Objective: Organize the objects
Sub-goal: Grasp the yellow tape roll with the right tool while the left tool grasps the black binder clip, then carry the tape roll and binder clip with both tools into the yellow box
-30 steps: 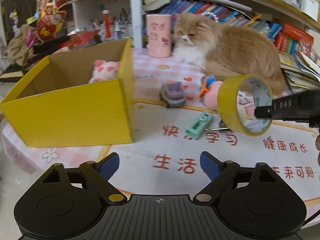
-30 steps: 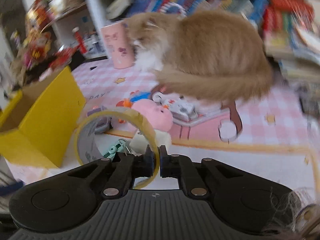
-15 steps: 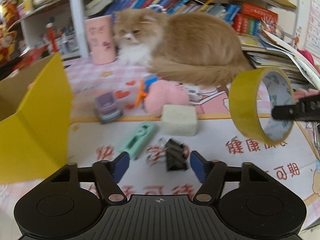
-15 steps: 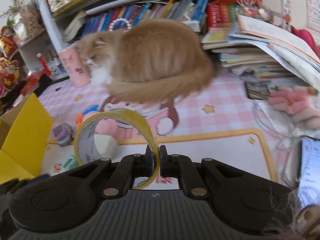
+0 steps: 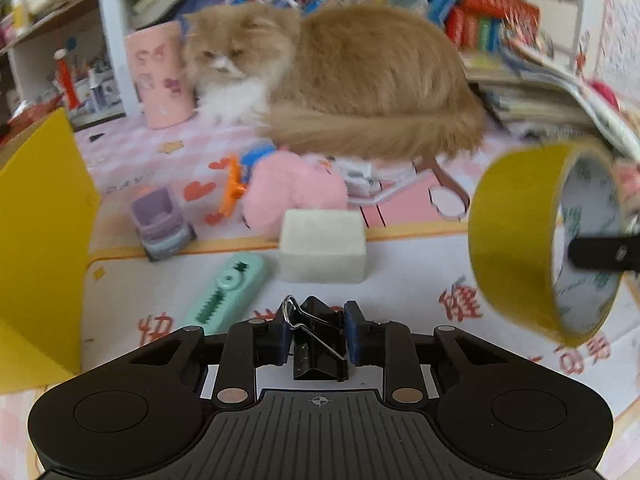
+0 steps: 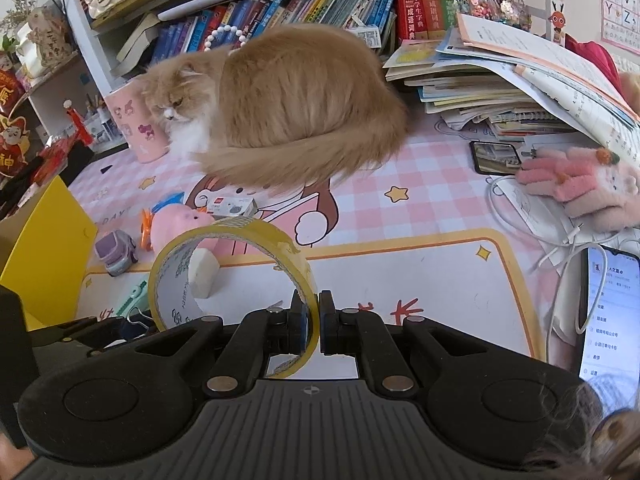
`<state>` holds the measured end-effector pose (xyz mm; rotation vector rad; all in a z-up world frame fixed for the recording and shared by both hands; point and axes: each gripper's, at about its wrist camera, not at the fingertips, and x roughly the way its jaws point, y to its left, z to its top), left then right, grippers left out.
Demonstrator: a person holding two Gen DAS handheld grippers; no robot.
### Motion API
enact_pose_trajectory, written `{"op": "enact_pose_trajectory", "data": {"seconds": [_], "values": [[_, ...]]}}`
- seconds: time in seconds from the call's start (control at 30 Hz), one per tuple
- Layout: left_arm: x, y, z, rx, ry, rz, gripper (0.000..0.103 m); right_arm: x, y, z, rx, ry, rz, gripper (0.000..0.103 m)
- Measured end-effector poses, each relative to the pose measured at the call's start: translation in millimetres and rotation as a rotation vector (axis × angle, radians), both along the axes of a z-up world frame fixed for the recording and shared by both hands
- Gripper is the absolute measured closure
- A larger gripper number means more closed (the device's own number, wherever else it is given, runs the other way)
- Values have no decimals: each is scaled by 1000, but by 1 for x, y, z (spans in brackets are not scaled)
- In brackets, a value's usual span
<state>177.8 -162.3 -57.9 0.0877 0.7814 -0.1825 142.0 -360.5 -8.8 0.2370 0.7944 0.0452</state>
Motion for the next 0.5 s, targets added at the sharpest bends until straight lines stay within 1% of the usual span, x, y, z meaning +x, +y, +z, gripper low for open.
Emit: {"op": "enact_pose_trajectory", "data": {"seconds": [0.07,0.1,0.37,0.5], "values": [[-9,5,9,-16,-33,0,78,-2,2,0,-3,1,5,97],[-11,7,12,-20,-37,1,78,-3,4,-1,-3,5,6,97],[-47,48,28,-89,-27,81,78,-20,24,-8,4,43,42,97],[-70,70,29,-99,-21,120,78,-30,43,-10,-1,47,77,97]]}}
